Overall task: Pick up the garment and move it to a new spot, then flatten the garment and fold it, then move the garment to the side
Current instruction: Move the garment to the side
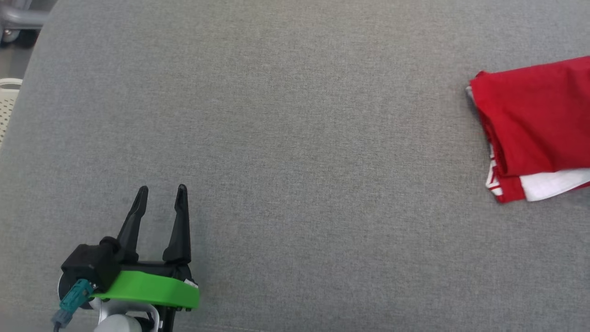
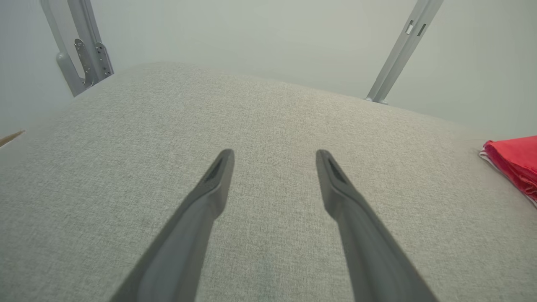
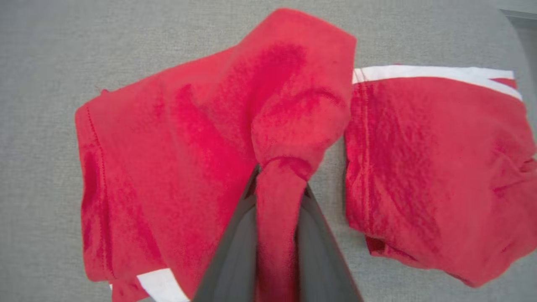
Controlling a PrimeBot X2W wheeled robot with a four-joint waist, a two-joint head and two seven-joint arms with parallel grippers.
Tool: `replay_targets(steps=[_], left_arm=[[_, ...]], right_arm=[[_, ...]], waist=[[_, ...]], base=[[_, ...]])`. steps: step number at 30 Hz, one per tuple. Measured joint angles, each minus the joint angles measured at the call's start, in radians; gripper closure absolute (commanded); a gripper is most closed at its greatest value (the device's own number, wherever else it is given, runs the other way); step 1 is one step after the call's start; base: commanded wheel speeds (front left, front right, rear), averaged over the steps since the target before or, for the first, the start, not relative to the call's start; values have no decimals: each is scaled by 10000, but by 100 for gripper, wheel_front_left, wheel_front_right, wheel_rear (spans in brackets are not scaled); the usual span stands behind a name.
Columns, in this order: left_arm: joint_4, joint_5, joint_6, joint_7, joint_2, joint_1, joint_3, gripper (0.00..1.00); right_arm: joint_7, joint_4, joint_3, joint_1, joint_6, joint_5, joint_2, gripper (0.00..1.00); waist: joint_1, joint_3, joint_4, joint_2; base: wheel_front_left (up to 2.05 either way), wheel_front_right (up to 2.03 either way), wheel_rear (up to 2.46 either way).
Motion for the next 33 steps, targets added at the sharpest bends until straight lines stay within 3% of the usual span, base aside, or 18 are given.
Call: replay_targets(steps=[6,18,31,32,33], left_arm=[[-337,174,82,190,259,-252,73,0],[-899,479,318,742,625,-644,2,0],[-1258,493,527,991,905,-615,71,0],[-1269,493,539,1003,905,-615,61,0],[-1285,493,550,1005,903,-615,54,0]], right_arm=[[-426,-40,-646,-379,0,-619,-180,100],[-1825,518,-706,-1248,0,-932,-387,100],[-2777,1885,-817,-2021,4,-1511,-805,100],[-3005,2036,-838,-2021,4,-1766,-807,56],[-3185,2215,-884,-2020,4,-1971,-794,0]], waist=[[1,350,-513,0],[1,1207,-1442,0],[1,1411,-1681,0],[1,1416,-1680,0],[1,1417,-1679,0]], base=[[0,0,0],[0,0,0],[0,0,0],[0,0,0],[0,0,0]])
